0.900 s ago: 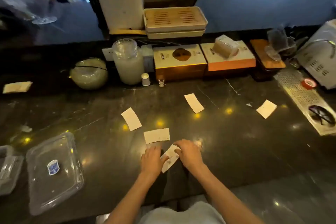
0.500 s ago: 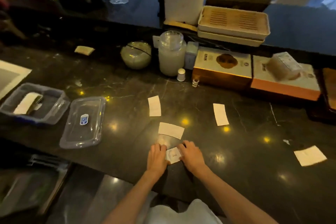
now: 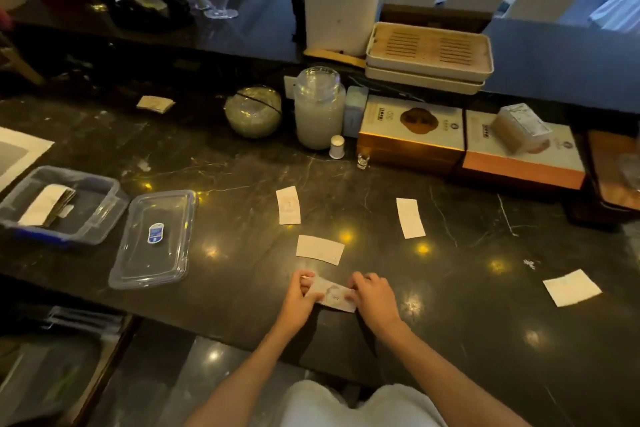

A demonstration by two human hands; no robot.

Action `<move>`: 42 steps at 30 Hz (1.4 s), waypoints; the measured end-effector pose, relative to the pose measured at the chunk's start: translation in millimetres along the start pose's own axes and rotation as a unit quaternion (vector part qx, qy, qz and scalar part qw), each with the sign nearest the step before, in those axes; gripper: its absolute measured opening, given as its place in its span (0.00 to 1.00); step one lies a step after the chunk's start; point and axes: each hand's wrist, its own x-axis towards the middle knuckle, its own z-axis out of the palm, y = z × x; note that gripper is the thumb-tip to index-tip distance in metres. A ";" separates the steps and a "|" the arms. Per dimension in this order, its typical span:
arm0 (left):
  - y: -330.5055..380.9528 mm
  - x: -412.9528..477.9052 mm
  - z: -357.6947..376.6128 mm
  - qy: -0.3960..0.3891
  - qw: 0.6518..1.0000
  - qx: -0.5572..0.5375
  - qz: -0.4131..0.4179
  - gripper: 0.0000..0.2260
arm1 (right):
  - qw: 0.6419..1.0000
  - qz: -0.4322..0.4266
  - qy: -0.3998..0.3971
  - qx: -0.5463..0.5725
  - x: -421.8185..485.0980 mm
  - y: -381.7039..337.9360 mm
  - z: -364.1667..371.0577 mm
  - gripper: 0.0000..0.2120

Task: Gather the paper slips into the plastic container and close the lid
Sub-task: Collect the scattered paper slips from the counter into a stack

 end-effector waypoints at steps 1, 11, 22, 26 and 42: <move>6.5 4.4 1.5 0.000 0.999 -0.046 -0.007 0.15 | 0.999 0.019 0.007 0.029 -0.9 2.8 -6.3 0.10; 100.7 35.7 112.7 -0.157 0.969 -0.191 -0.024 0.13 | 0.799 0.275 0.091 0.527 -29.7 42.8 -82.1 0.10; 147.7 23.7 281.2 -0.240 0.960 -0.140 -0.033 0.16 | 0.753 0.394 0.181 0.495 -102.1 237.8 -156.3 0.10; 156.0 25.5 313.1 -0.218 0.966 -0.124 -0.057 0.14 | 0.686 0.565 0.193 0.416 -108.3 334.4 -167.2 0.16; 141.8 26.9 284.4 -0.104 0.979 -0.125 -0.120 0.15 | 0.737 0.558 0.121 0.363 -35.5 333.5 -143.5 0.19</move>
